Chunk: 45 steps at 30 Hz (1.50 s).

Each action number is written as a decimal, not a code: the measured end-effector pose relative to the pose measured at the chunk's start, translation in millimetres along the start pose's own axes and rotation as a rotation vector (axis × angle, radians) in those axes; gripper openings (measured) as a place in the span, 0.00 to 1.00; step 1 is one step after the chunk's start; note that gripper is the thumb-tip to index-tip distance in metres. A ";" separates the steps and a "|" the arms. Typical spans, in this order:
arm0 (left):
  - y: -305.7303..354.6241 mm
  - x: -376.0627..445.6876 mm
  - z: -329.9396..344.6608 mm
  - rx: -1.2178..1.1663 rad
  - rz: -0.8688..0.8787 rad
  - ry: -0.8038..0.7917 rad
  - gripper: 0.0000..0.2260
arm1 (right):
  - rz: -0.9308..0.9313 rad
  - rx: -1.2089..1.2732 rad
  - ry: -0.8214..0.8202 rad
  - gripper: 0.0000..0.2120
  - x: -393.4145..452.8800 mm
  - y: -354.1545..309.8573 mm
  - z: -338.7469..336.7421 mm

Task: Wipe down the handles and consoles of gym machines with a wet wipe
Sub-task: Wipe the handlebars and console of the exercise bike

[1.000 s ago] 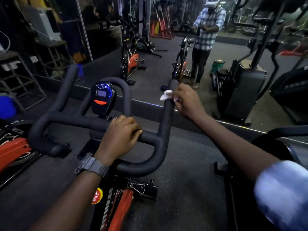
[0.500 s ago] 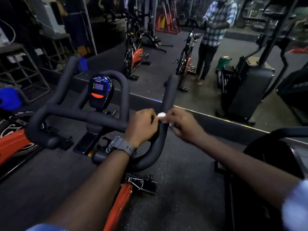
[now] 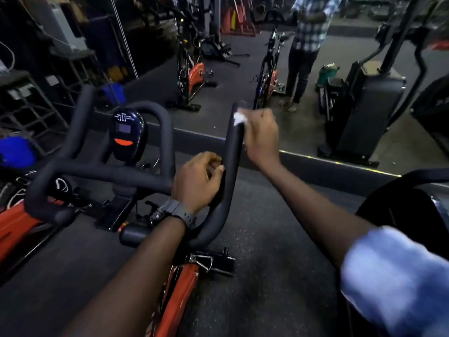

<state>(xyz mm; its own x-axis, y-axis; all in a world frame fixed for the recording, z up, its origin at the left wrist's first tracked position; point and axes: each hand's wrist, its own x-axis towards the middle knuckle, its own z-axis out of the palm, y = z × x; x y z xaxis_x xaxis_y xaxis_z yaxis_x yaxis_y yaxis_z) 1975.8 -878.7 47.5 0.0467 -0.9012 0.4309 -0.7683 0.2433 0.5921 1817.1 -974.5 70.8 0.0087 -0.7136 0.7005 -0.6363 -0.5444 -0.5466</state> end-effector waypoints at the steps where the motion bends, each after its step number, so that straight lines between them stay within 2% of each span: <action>1: 0.0 -1.0 0.8 0.002 0.021 -0.010 0.07 | 0.151 0.017 0.009 0.15 23.5 0.1 6.8; 3: 1.3 -3.3 0.7 0.017 0.036 -0.025 0.11 | 0.410 0.250 -0.047 0.14 60.9 4.5 16.9; 5: 2.8 -3.2 -0.1 0.031 0.024 -0.028 0.12 | 0.628 0.643 -0.102 0.10 66.8 6.5 22.7; 6: 2.2 -2.9 0.2 0.035 0.019 -0.033 0.12 | 0.728 0.808 -0.123 0.10 59.0 6.6 21.7; 8: 2.7 -3.4 0.2 0.042 0.008 -0.040 0.11 | 0.929 1.115 -0.198 0.16 31.4 3.2 20.4; 13: 1.7 -2.7 0.7 0.024 -0.026 0.002 0.10 | 1.269 1.549 -0.267 0.19 -65.7 -10.9 30.3; 17: -0.6 -2.0 1.0 0.005 -0.007 0.017 0.13 | 1.425 1.491 -0.400 0.13 -158.5 -24.0 21.1; 19: -1.5 -2.2 0.7 0.027 0.000 0.002 0.14 | 1.354 1.452 -0.387 0.12 -144.9 -15.5 27.5; 23: -1.1 -3.3 0.7 0.063 -0.003 -0.019 0.15 | 1.213 1.412 -0.252 0.08 -76.9 -6.1 35.9; 25: -1.0 -4.5 0.0 0.052 0.000 -0.018 0.14 | 1.234 1.407 -0.309 0.09 -86.2 -11.3 34.0; 27: -0.3 -5.0 -1.8 0.041 -0.006 -0.019 0.13 | 1.331 1.417 -0.360 0.10 -122.7 -24.8 30.6; 30: 2.5 -2.5 -5.8 0.004 -0.043 -0.061 0.09 | 1.447 1.513 -0.224 0.09 -175.7 -51.9 31.5; 34: -1.4 7.3 -21.4 -0.124 -0.106 -0.299 0.06 | 1.429 1.640 -0.080 0.12 -201.3 -85.0 34.2; 37: -16.4 6.1 -38.1 -0.100 -0.031 -0.445 0.06 | 1.432 1.660 -0.168 0.13 -209.8 -102.4 38.1; 40: -30.7 -2.9 -49.4 -0.106 0.074 -0.527 0.09 | 1.448 1.650 -0.279 0.12 -216.0 -139.8 60.7; 42: -35.6 -11.2 -51.7 -0.112 0.138 -0.527 0.11 | 1.511 1.582 -0.323 0.12 -220.6 -161.8 89.4; 45: -39.8 -20.1 -48.5 -0.071 0.234 -0.465 0.15 | 1.541 1.524 -0.292 0.13 -226.0 -172.3 112.6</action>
<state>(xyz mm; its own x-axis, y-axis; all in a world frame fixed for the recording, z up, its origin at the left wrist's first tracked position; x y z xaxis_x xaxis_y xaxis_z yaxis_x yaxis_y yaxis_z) 2036.4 -853.0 48.3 -0.4212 -0.8801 0.2190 -0.6786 0.4660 0.5678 2011.7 -769.1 -45.1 0.4105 -0.7576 -0.5075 0.6679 0.6287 -0.3983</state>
